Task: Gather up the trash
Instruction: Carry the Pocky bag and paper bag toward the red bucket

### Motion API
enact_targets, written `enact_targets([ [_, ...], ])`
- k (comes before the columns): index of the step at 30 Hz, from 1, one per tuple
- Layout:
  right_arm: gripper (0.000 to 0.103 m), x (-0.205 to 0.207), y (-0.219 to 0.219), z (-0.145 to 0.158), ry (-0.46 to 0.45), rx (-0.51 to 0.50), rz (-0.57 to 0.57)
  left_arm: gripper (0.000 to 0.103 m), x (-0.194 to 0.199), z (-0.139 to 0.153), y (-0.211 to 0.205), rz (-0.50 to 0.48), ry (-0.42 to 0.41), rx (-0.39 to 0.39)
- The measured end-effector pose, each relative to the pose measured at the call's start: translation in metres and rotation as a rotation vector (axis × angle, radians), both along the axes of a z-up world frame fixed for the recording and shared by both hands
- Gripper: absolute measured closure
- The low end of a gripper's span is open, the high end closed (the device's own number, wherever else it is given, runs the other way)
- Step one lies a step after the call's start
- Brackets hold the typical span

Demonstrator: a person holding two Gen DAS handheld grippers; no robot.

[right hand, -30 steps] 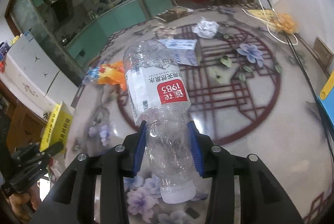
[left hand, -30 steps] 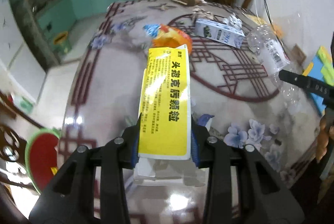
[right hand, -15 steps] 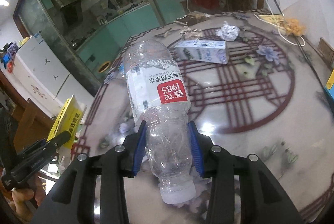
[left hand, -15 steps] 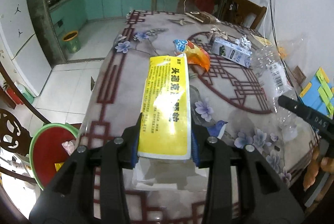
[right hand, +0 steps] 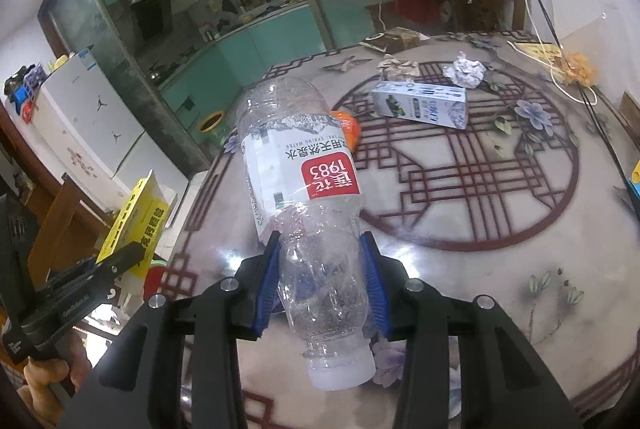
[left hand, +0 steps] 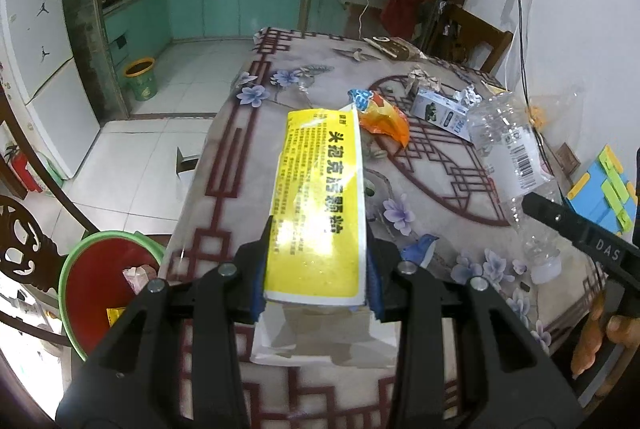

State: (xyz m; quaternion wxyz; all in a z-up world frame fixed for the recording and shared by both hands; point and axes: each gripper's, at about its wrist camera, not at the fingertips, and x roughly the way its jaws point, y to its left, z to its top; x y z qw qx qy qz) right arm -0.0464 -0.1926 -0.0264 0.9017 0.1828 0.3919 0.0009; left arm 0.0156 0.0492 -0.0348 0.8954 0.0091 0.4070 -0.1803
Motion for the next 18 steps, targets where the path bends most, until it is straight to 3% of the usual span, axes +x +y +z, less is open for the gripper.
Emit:
enact_targets([
  [18, 0.065, 0.029, 0.069, 0.005, -0.01, 0.001, 0.162, 0.066, 0.007, -0.003, 0.037, 0.072, 0.022, -0.027],
])
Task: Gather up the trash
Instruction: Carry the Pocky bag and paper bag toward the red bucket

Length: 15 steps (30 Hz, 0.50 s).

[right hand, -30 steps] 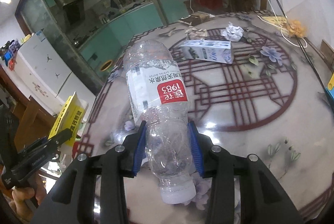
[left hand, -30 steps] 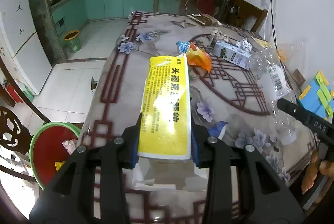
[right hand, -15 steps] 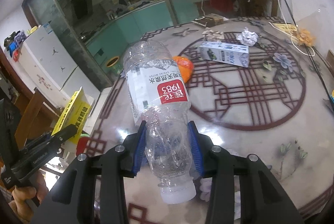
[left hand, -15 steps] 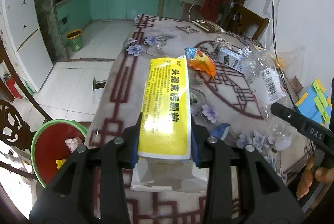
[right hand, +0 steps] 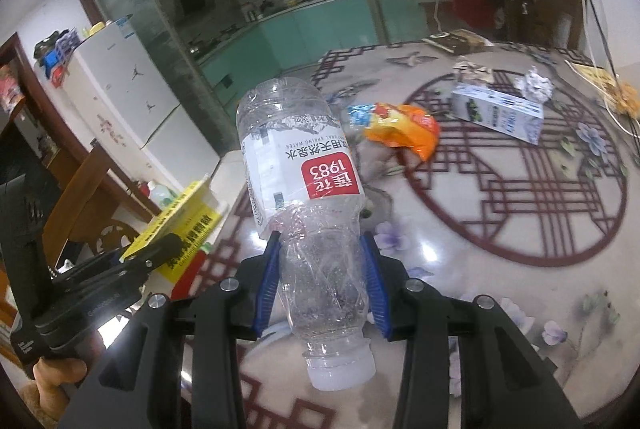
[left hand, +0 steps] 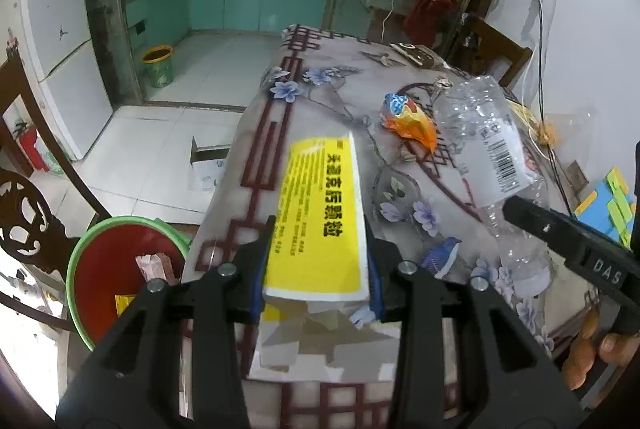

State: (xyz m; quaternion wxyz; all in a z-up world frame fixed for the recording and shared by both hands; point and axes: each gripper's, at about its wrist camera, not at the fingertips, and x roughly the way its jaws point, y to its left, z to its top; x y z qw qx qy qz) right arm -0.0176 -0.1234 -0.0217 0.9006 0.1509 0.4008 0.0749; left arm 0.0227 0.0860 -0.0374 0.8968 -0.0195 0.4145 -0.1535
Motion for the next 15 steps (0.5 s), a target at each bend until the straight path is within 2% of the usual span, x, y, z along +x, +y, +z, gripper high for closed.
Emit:
enact_targets([
  [15, 0.065, 0.012, 0.05, -0.014, 0.025, -0.018, 0.097, 0.074, 0.0, -0.012, 0.045, 0.06, 0.025, -0.006],
])
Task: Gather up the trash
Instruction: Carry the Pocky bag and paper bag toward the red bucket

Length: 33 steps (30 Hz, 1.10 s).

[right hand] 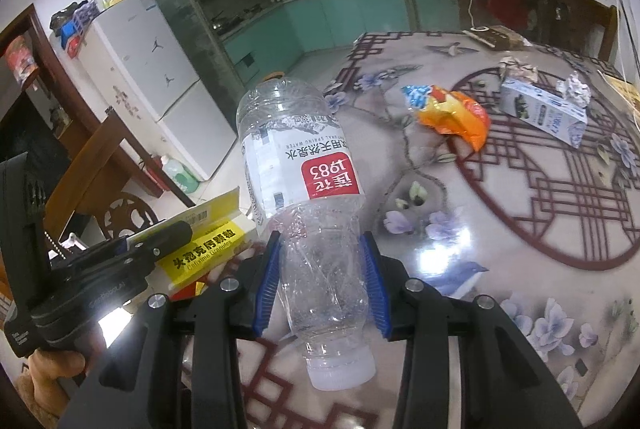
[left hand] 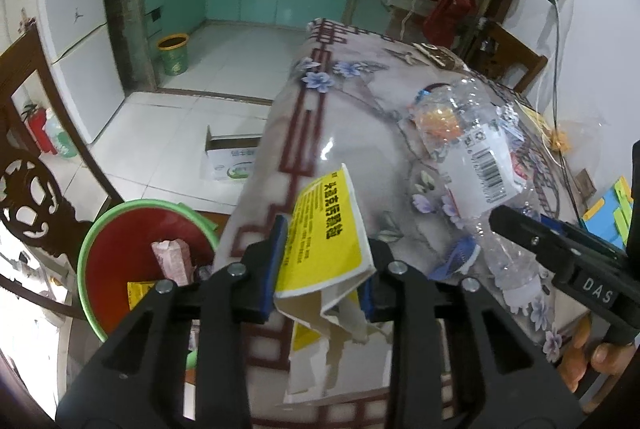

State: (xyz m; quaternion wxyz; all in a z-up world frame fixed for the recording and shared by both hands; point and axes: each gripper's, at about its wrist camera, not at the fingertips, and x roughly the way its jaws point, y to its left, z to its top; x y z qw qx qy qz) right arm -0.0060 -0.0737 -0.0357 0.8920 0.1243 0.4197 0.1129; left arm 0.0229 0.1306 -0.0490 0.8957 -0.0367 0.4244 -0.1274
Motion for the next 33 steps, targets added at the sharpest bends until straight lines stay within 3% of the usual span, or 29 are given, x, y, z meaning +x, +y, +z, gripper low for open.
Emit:
enact_targets([
  [11, 0.065, 0.012, 0.042, -0.011, 0.031, 0.0, 0.073, 0.074, 0.007, -0.009, 0.071, 0.181, 0.028, -0.026],
  [21, 0.065, 0.021, 0.092, -0.018, 0.046, -0.002, 0.159, 0.074, 0.004, -0.019, 0.103, 0.249, 0.054, -0.019],
  [33, 0.065, 0.035, 0.121, -0.038, 0.102, 0.013, 0.208, 0.074, 0.004, -0.033, 0.132, 0.309, 0.093, 0.006],
])
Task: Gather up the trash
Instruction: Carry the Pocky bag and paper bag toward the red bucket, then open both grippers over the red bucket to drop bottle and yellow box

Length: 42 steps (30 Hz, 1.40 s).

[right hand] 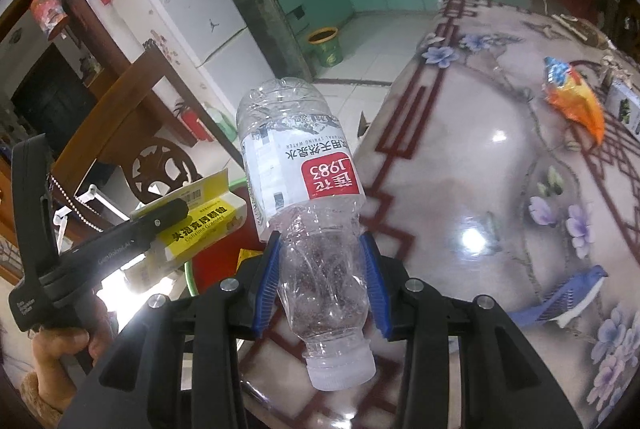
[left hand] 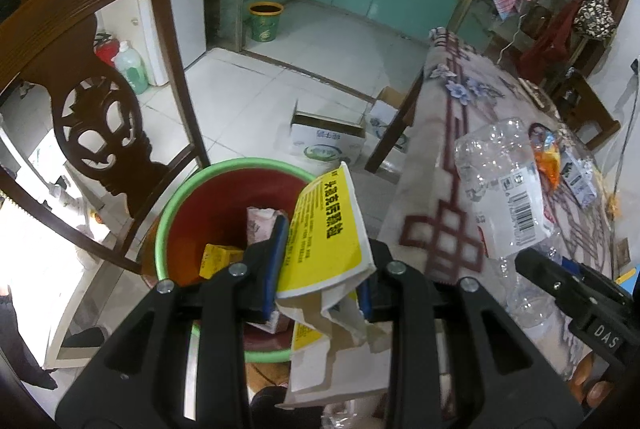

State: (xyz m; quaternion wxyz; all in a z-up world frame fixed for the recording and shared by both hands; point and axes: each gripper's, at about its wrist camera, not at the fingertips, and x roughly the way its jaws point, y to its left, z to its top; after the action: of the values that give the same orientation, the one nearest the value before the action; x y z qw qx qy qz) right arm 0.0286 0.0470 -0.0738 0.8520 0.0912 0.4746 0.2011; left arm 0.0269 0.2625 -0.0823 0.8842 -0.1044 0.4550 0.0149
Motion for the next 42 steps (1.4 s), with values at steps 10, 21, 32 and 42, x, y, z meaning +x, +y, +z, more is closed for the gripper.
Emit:
enact_targets([
  [10, 0.065, 0.011, 0.036, -0.017, 0.04, -0.025, 0.072, 0.074, 0.001, -0.01, 0.011, 0.025, 0.043, 0.021],
  [21, 0.065, 0.014, 0.061, -0.032, 0.056, -0.057, 0.116, 0.074, 0.004, -0.019, 0.018, 0.037, 0.069, 0.032],
  [32, 0.048, 0.015, 0.068, -0.034, 0.041, -0.055, 0.122, 0.074, 0.006, -0.018, 0.017, 0.063, 0.084, 0.038],
  [42, 0.038, 0.002, 0.026, -0.014, -0.004, -0.002, 0.063, 0.055, 0.008, -0.016, 0.019, 0.104, 0.087, 0.064],
])
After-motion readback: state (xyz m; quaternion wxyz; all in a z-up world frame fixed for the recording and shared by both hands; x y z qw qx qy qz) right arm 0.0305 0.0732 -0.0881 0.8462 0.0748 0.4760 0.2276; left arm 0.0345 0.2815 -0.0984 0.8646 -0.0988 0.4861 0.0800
